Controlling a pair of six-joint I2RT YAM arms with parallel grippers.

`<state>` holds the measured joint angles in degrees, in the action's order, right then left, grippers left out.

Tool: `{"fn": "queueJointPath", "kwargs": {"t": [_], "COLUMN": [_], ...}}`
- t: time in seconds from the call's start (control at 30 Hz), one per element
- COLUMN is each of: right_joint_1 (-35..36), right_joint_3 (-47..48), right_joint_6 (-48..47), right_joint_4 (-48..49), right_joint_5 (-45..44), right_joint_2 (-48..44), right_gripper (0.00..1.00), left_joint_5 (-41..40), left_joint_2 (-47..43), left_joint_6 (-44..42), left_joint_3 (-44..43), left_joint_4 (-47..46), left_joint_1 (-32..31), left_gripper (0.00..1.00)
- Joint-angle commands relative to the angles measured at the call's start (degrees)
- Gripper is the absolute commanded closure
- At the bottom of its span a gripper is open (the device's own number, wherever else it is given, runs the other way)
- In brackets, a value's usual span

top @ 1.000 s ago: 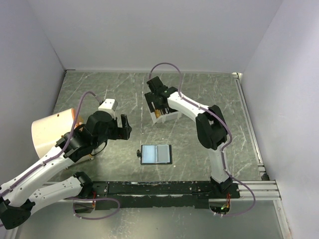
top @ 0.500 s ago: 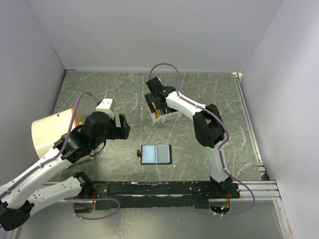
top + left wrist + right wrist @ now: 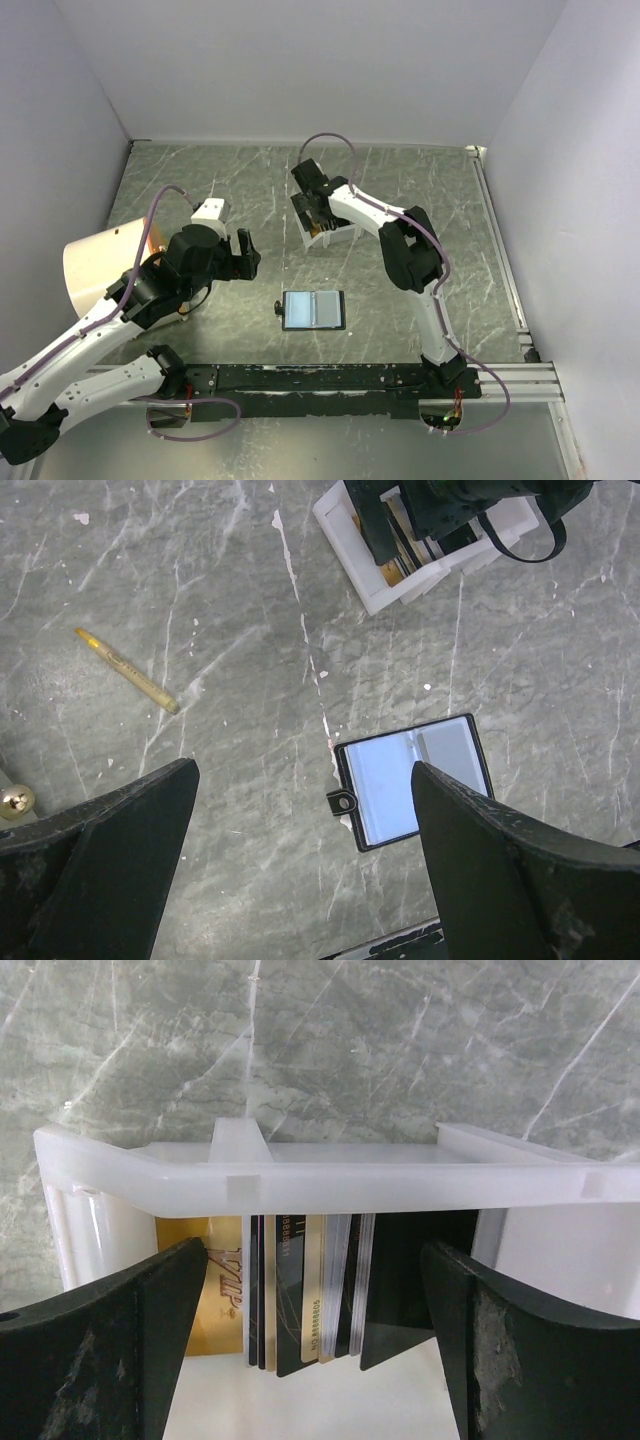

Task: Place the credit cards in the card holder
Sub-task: Pick up the credit card from the storage box.

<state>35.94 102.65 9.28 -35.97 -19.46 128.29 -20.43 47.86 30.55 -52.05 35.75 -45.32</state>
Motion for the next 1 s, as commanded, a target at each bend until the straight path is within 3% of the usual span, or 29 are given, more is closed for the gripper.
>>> {"fn": "queueJointPath", "kwargs": {"t": [0.0, 0.27, 0.57, 0.67, 0.97], "right_joint_1": [0.00, 1.84, 2.49, 2.46, 2.47], "right_joint_3": [0.85, 2.03, 2.35, 1.83, 0.47], "right_joint_6": [-1.10, -2.54, -4.97, -5.85, -6.57], "right_joint_4": [-2.67, -2.64, -0.56, 0.60, 1.48], "right_joint_5": [-4.38, -17.55, -23.69, -24.97, -29.15], "right_joint_2": [2.50, 1.09, -0.15, -0.58, 0.02], "right_gripper": [0.11, 0.19, 0.28, 0.28, 0.14], "left_joint_5": [-1.45, -1.37, -1.55, -1.46, -1.22], "left_joint_2": [-1.15, -1.10, -1.17, -1.03, -0.66], "left_joint_6": [-0.40, -0.40, -0.40, -0.42, -0.49], "left_joint_3": [-0.59, -0.64, -0.51, -0.51, -0.43], "left_joint_4": [0.39, 0.37, 0.29, 0.13, 0.05], "left_joint_1": [0.17, 0.15, 0.14, 0.16, 0.15], "left_gripper": [0.00, 0.00, 0.00, 0.00, 0.00]}}
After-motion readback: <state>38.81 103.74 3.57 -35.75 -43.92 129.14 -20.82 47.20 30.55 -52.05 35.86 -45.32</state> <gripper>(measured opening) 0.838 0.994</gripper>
